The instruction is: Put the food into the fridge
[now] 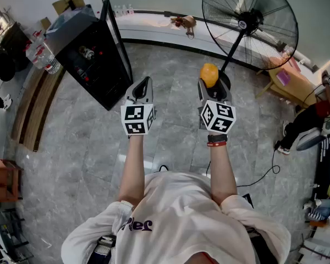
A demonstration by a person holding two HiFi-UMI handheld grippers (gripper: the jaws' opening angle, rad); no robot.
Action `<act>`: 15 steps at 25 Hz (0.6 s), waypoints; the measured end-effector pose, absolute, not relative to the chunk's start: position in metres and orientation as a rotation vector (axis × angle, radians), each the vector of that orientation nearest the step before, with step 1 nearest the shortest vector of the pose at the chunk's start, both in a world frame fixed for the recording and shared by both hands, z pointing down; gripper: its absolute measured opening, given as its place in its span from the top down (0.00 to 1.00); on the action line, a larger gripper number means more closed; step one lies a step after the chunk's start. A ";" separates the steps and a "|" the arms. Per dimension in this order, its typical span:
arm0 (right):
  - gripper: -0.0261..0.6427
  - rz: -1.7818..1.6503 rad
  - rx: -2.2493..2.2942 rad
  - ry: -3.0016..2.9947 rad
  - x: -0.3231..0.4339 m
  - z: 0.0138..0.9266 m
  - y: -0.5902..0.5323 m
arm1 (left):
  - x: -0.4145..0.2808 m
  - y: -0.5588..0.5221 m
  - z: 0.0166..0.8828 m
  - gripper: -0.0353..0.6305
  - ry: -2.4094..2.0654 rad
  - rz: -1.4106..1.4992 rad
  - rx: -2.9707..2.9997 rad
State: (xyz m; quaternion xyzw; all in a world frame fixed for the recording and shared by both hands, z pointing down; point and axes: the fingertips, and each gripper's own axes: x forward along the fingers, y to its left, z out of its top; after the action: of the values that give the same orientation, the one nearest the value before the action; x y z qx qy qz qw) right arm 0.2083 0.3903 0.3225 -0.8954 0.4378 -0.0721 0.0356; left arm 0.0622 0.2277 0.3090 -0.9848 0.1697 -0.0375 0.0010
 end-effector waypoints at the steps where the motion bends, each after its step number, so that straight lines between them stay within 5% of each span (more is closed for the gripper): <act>1: 0.53 -0.227 -2.757 1.342 0.208 0.324 0.384 | 0.059 0.220 0.310 0.92 0.540 -0.122 -3.091; 15: 0.53 -0.275 -2.664 1.492 0.150 0.343 0.249 | -0.020 0.118 0.333 0.92 0.729 -0.136 -3.106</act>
State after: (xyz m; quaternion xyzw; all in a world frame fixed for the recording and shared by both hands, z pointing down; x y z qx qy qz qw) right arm 0.1499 0.2490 0.3432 -0.8684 0.4862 -0.0897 0.0379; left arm -0.0200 0.1176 0.3330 -0.9724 0.2281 -0.0425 -0.0258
